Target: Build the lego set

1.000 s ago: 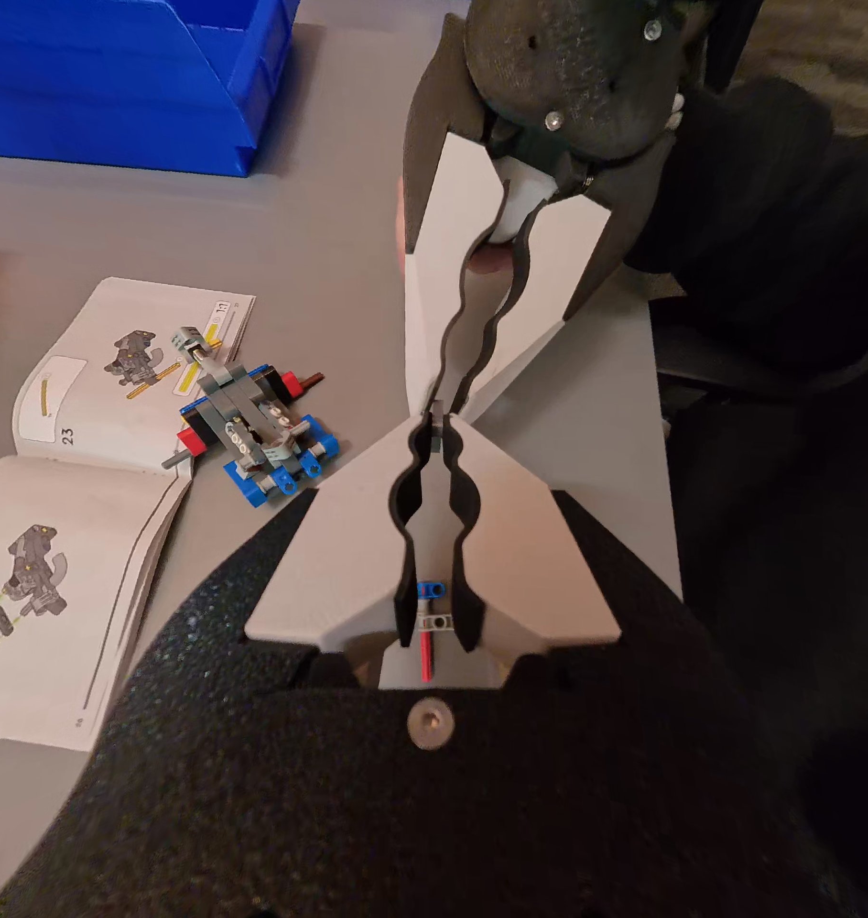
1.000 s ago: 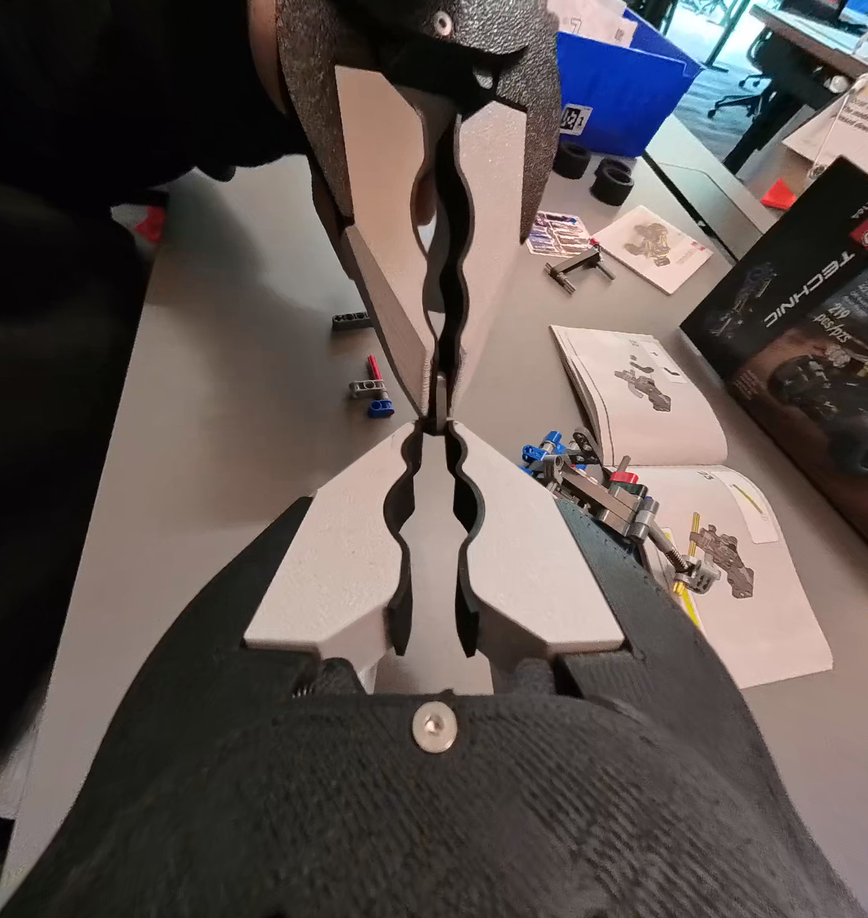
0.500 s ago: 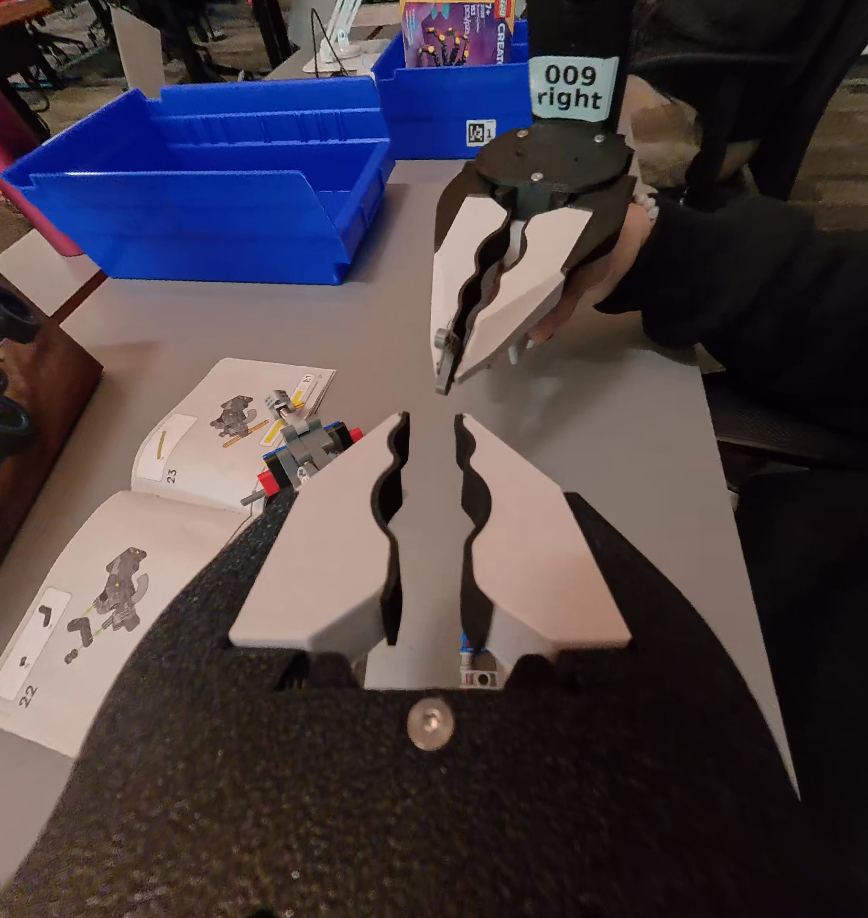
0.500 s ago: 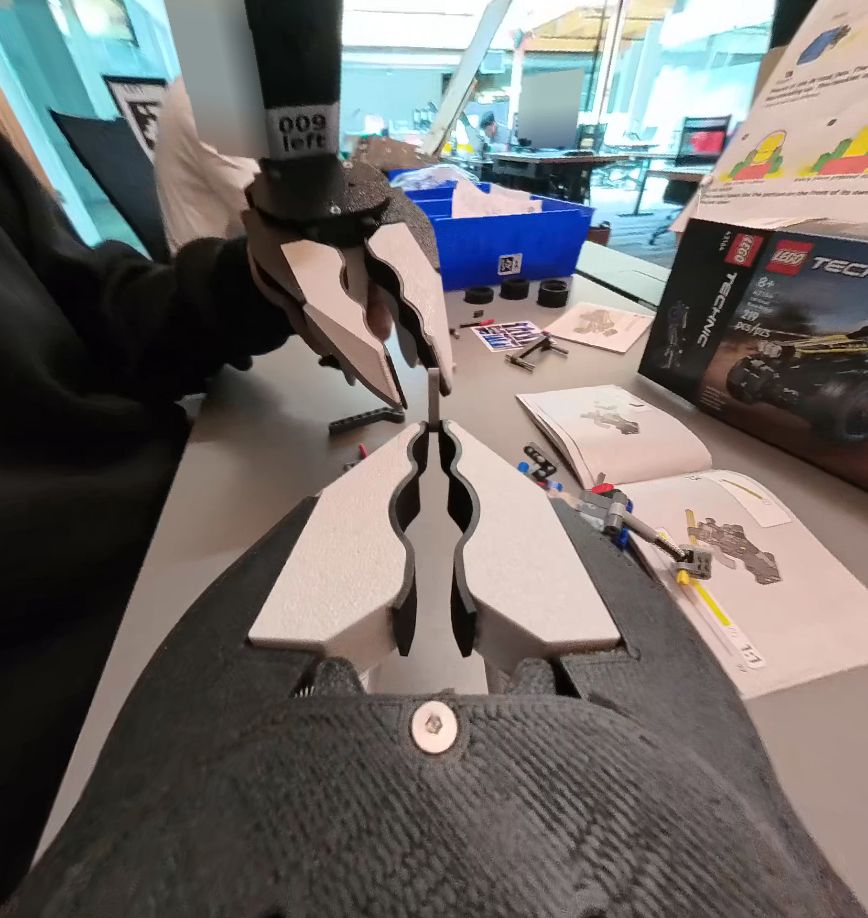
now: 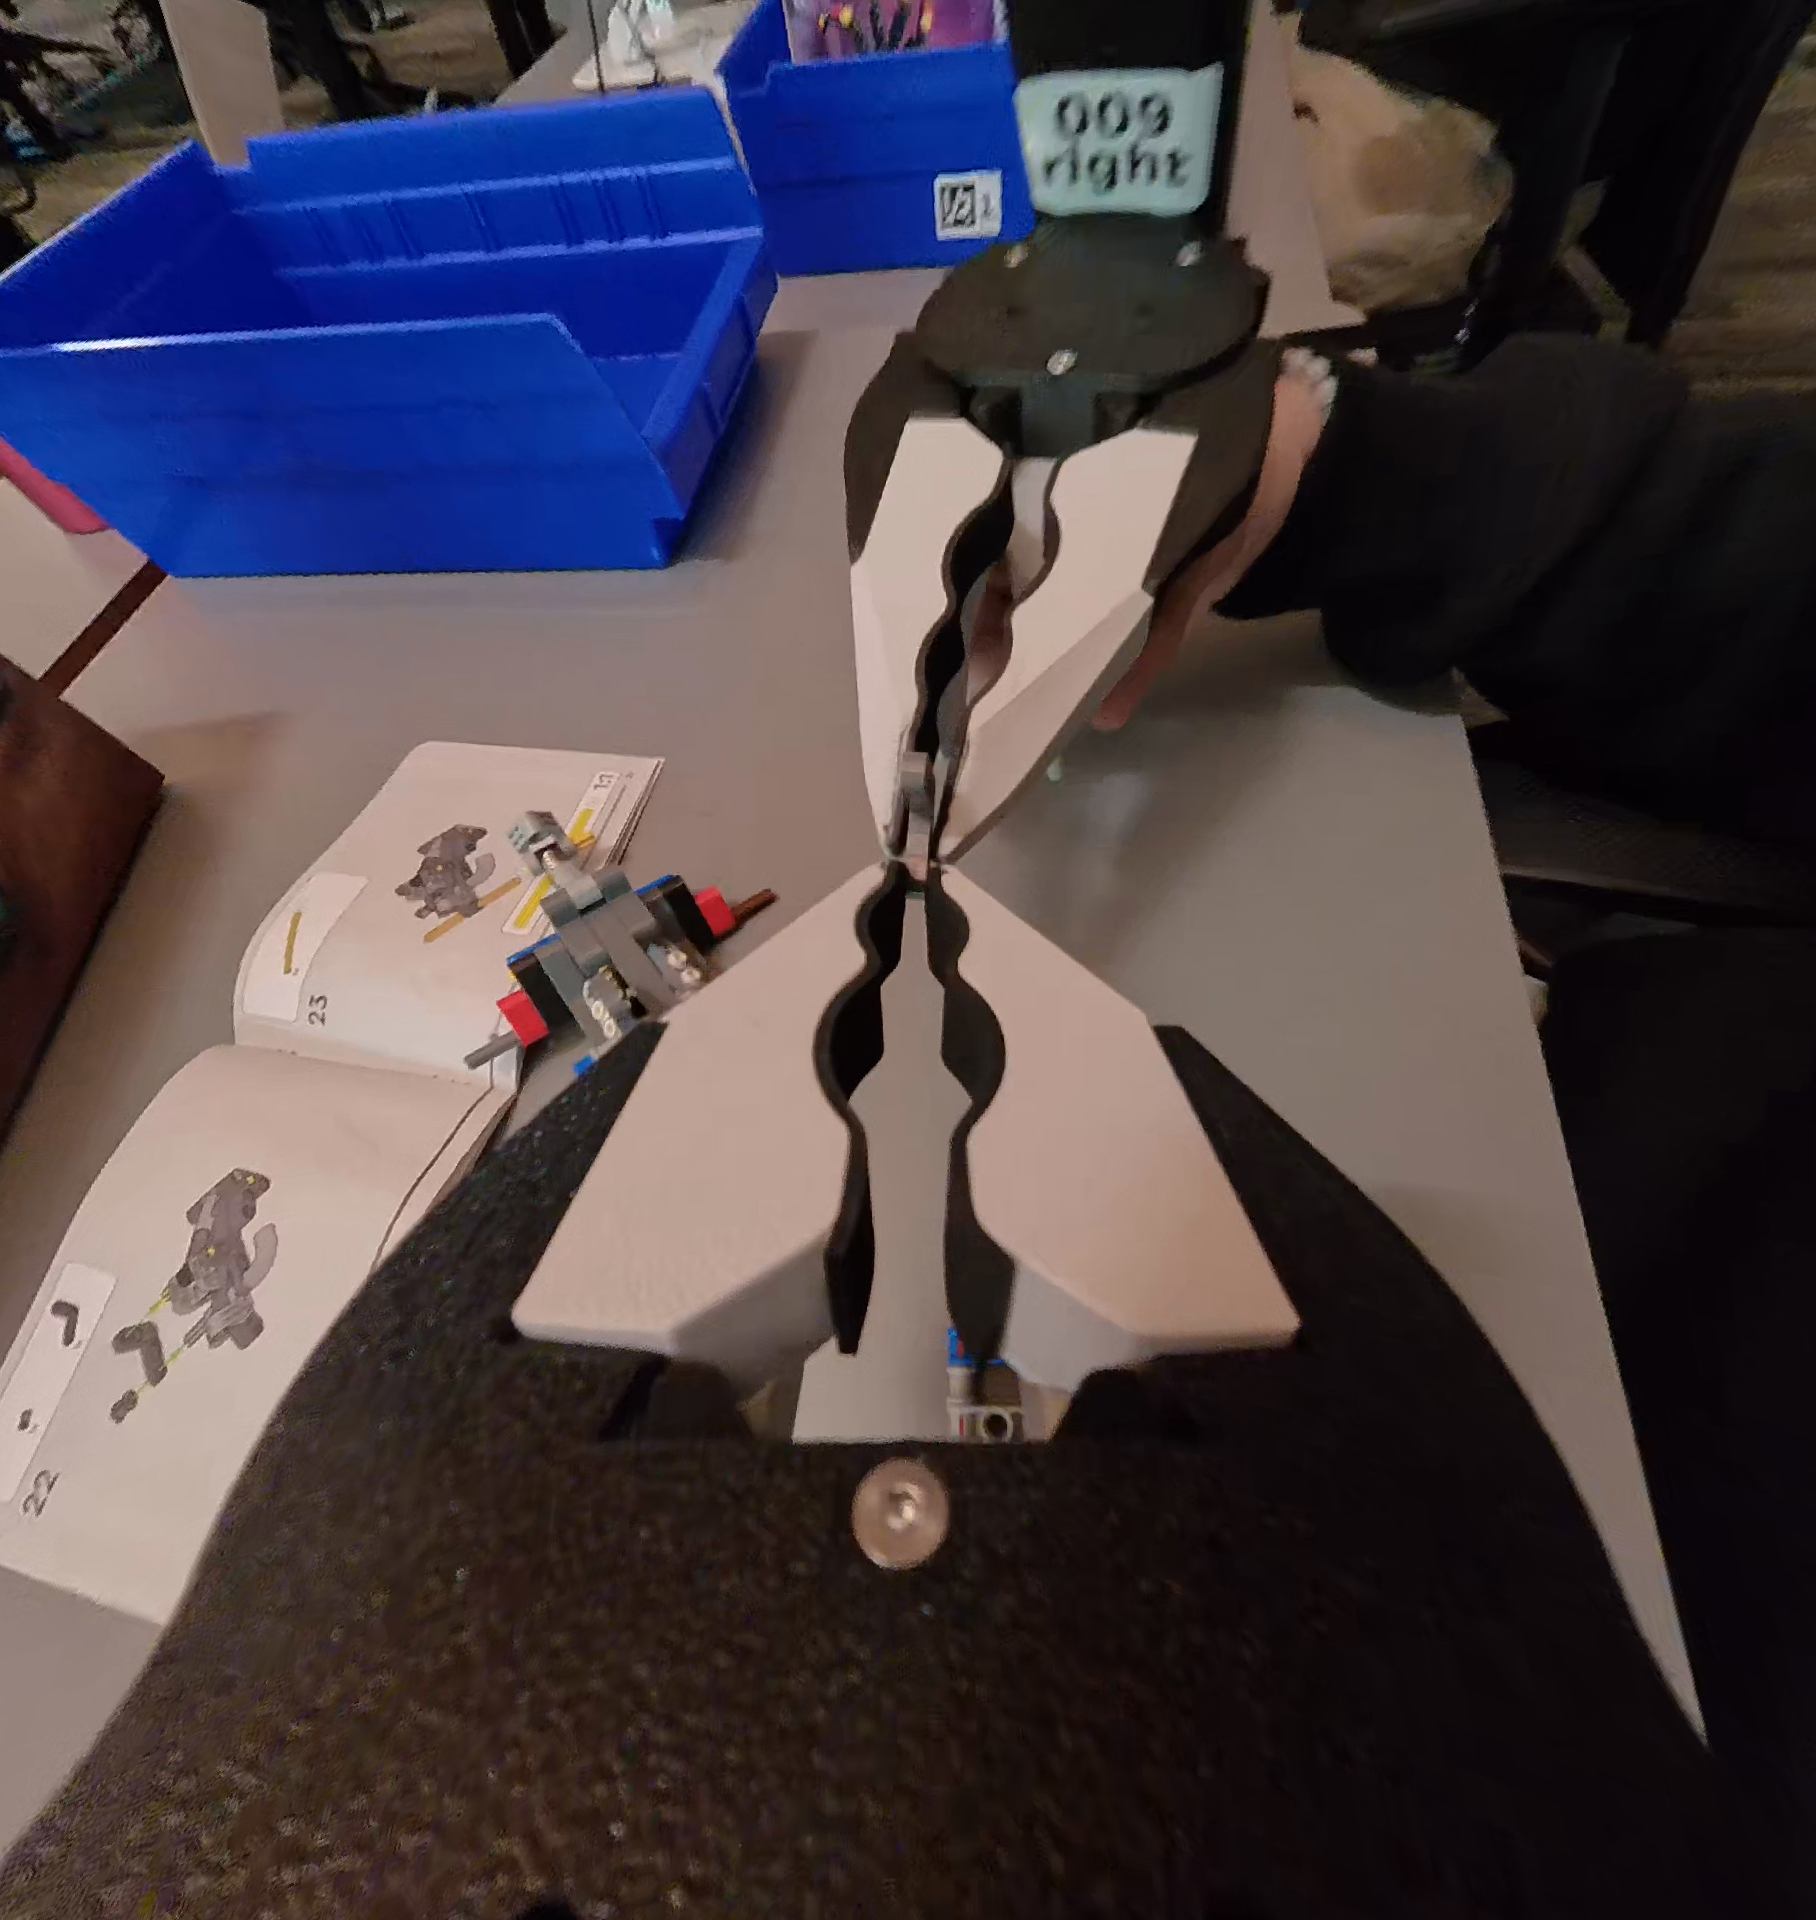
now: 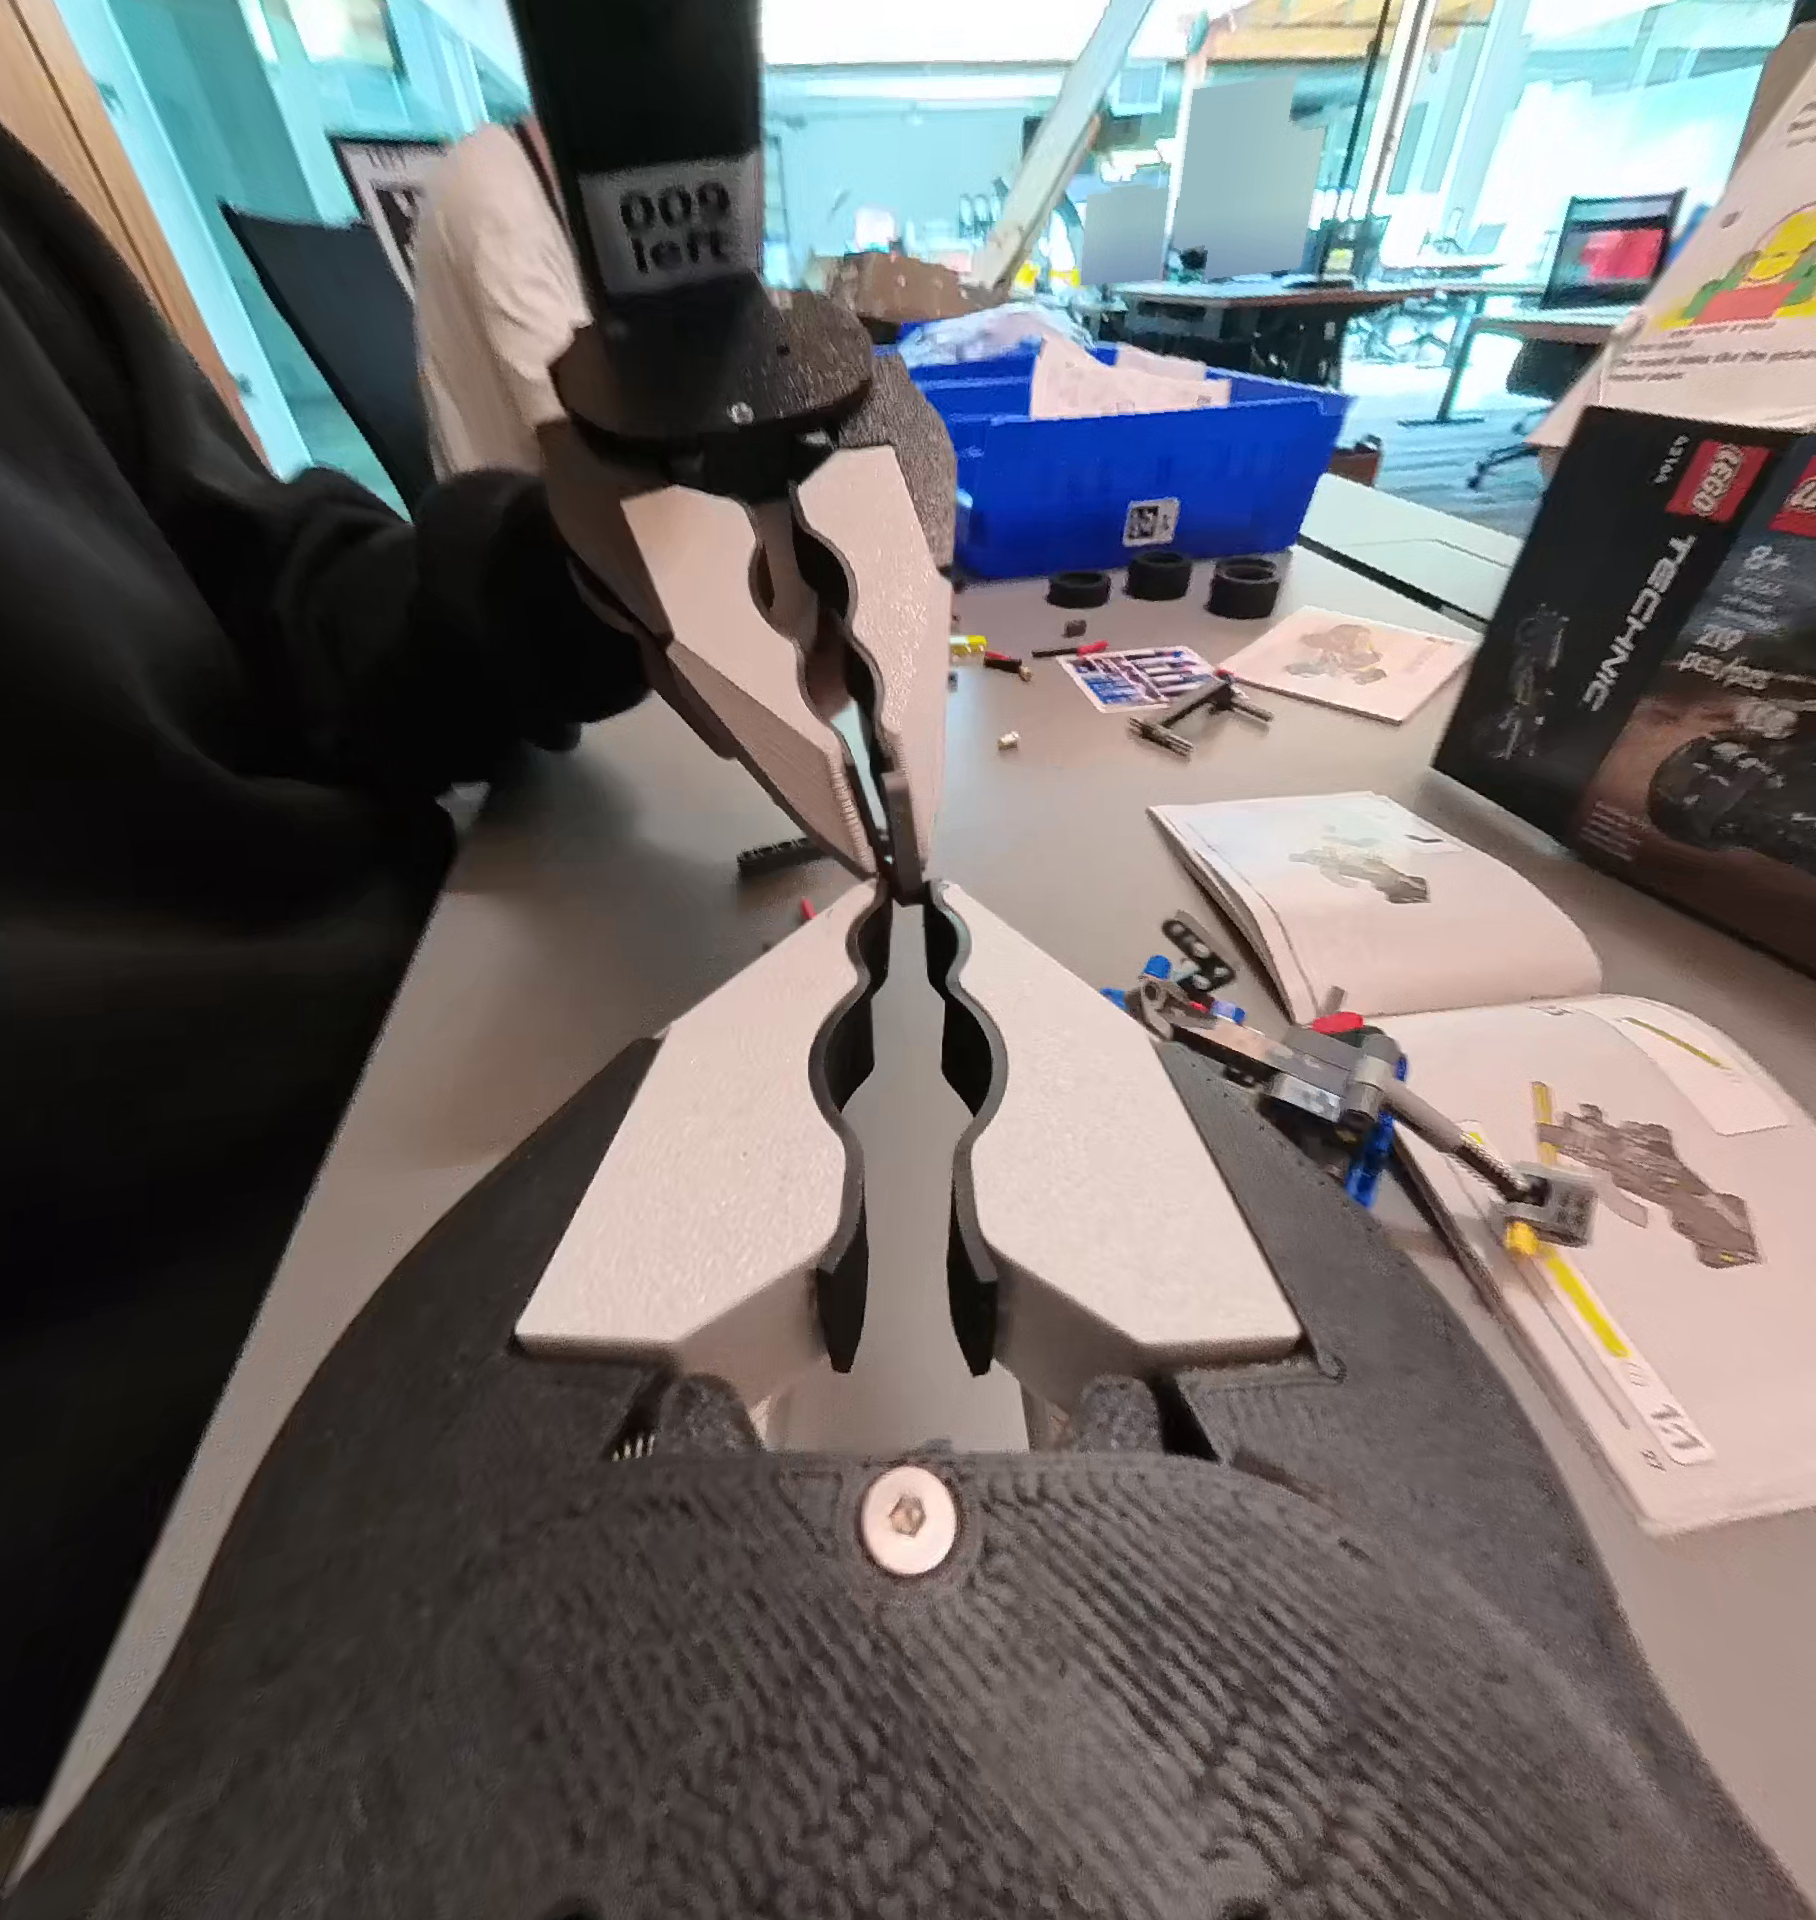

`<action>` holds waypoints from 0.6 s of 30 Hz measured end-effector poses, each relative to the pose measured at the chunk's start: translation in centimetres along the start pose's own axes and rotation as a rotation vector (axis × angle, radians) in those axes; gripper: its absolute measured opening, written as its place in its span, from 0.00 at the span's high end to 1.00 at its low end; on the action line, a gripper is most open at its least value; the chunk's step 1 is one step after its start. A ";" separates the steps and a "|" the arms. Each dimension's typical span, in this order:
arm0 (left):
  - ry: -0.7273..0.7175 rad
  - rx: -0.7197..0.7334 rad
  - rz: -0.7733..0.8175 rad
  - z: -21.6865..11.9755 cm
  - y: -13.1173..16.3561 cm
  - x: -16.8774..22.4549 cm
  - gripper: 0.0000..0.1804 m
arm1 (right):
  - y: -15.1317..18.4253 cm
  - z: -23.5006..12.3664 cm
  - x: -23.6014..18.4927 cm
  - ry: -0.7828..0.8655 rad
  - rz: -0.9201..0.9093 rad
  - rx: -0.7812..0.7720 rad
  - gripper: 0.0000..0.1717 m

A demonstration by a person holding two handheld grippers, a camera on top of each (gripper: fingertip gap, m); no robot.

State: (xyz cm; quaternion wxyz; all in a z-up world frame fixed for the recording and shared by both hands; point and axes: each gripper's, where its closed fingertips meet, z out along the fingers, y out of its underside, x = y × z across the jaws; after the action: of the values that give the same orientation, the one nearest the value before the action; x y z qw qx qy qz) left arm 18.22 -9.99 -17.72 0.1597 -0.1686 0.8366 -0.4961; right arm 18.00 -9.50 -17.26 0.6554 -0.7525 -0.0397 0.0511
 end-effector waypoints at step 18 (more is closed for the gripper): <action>-0.132 0.010 0.074 0.0 0.7 -1.8 1.00 | 0.0 0.5 1.4 -0.162 -0.272 -0.140 1.00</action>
State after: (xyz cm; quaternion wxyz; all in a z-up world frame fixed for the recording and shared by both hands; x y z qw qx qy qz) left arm 19.77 -8.86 -18.13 0.2335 -0.1692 0.8273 -0.4821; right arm 19.34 -8.81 -17.32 0.5968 -0.7775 -0.1973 0.0196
